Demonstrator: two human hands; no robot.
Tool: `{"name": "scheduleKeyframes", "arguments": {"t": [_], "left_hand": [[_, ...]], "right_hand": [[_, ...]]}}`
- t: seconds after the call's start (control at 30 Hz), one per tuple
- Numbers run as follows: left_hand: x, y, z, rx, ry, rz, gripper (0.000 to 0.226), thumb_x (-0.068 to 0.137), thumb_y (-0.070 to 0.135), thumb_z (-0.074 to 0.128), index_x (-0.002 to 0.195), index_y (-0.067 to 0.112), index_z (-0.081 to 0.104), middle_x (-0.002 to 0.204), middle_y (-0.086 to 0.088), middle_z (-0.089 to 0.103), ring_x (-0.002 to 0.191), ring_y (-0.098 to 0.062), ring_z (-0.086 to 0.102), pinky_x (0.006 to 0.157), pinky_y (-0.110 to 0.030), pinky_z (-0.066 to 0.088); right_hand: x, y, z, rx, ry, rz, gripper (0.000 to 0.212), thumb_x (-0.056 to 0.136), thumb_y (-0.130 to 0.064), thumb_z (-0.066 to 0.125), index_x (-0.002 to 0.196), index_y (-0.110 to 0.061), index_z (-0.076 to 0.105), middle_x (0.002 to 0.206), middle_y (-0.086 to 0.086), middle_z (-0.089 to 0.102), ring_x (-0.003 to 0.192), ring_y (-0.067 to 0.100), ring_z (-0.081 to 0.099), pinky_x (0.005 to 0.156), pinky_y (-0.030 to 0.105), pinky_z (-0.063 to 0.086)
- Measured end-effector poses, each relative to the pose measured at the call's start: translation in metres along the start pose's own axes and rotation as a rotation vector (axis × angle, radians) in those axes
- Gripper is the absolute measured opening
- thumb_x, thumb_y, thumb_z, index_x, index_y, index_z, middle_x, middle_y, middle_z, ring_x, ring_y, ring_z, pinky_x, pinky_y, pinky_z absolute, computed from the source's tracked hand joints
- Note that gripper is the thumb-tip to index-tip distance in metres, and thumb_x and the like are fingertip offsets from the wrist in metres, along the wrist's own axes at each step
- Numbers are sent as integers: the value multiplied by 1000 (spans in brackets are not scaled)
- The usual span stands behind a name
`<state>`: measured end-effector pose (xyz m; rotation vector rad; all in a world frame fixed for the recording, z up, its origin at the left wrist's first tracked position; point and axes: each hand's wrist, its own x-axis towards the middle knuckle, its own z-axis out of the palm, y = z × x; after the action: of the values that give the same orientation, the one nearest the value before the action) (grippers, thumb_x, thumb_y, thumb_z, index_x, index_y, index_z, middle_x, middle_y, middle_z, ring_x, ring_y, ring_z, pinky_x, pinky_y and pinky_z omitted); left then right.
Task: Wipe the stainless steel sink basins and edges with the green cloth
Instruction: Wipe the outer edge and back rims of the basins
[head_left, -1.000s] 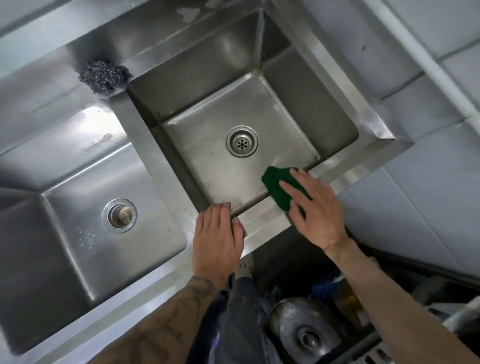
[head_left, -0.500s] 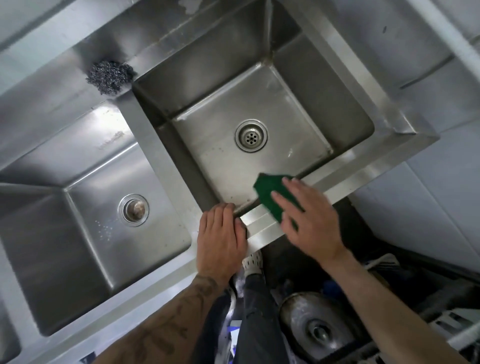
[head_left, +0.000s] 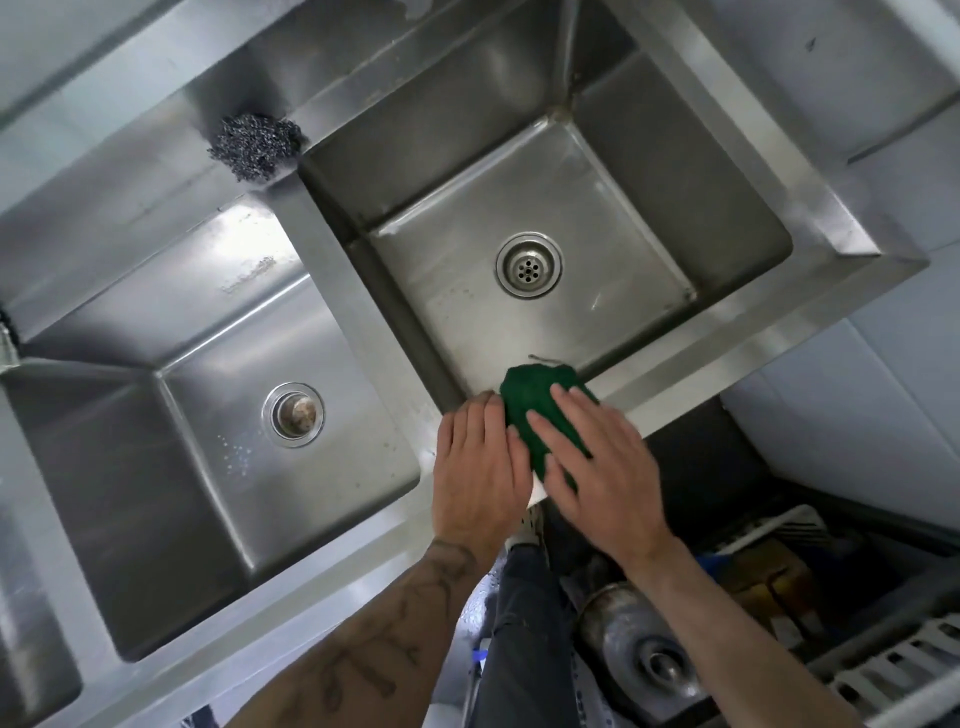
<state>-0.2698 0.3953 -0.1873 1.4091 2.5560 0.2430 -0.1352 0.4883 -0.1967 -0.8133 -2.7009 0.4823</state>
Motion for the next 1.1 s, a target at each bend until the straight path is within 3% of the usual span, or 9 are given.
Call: {"name": "scheduleKeyframes", "arguments": {"t": [0.13, 0.23, 0.4, 0.6, 0.67, 0.73, 0.87, 1.0, 1.1], "left_hand": [[-1, 0, -6, -147, 3, -14, 45, 112, 26, 23, 133, 9, 58, 142, -8, 58, 136, -25, 49, 117, -42, 36], [-14, -19, -16, -316, 94, -61, 34, 110, 23, 35, 131, 10, 59, 142, -8, 55, 135, -22, 48, 118, -38, 35], [-61, -93, -27, -225, 160, -191, 31, 105, 21, 51, 133, 7, 57, 141, -12, 55, 133, -31, 50, 111, -47, 39], [-86, -153, -25, -68, -66, -186, 47, 105, 45, 34, 126, 10, 59, 126, -10, 59, 110, -36, 57, 90, -48, 44], [-90, -166, -22, 51, -194, -101, 57, 106, 52, 22, 136, 17, 56, 134, -5, 54, 113, -32, 51, 88, -46, 37], [-93, -173, -20, 31, -187, -79, 56, 105, 53, 23, 131, 18, 59, 129, -4, 57, 110, -30, 53, 87, -44, 39], [-116, -170, -28, -26, -9, -34, 39, 105, 44, 39, 113, 14, 62, 107, -5, 63, 93, -29, 59, 81, -44, 48], [-129, -176, -30, 49, -57, 26, 40, 110, 42, 30, 111, 16, 59, 104, -2, 60, 92, -27, 57, 86, -45, 47], [-124, -173, -29, 50, -66, -4, 40, 110, 44, 31, 116, 17, 60, 110, -2, 63, 98, -26, 59, 90, -46, 47]], "right_hand": [[13, 30, -17, -46, 72, 146, 39, 107, -25, 48, 142, -16, 63, 157, 13, 51, 145, 30, 49, 116, 52, 42], [12, -7, -6, -33, 148, 314, 42, 107, -26, 45, 142, -12, 63, 156, 14, 51, 146, 31, 47, 121, 51, 35], [-15, -119, 37, -12, 129, 303, 40, 109, -28, 45, 144, -17, 62, 158, 11, 49, 149, 26, 44, 124, 44, 33], [-14, -135, 32, -41, 92, 373, 42, 106, -23, 52, 147, -17, 57, 161, 9, 45, 147, 25, 43, 123, 42, 31], [-16, -146, 33, -6, 110, 458, 42, 107, -23, 46, 147, -15, 57, 162, 10, 42, 149, 25, 39, 127, 38, 23], [-17, -176, 42, 0, 119, 534, 44, 108, -24, 43, 150, -14, 54, 165, 10, 38, 153, 24, 34, 129, 34, 15], [-26, -211, 61, -111, 29, 431, 48, 107, -27, 41, 153, -17, 50, 166, 10, 38, 154, 25, 34, 126, 43, 25], [-3, -204, 61, -196, -37, 420, 51, 109, -30, 36, 159, -23, 40, 170, 7, 29, 158, 23, 25, 128, 45, 25], [26, -192, 60, -216, -93, 313, 51, 112, -32, 30, 162, -24, 32, 172, 8, 22, 160, 25, 20, 129, 45, 24]]}}
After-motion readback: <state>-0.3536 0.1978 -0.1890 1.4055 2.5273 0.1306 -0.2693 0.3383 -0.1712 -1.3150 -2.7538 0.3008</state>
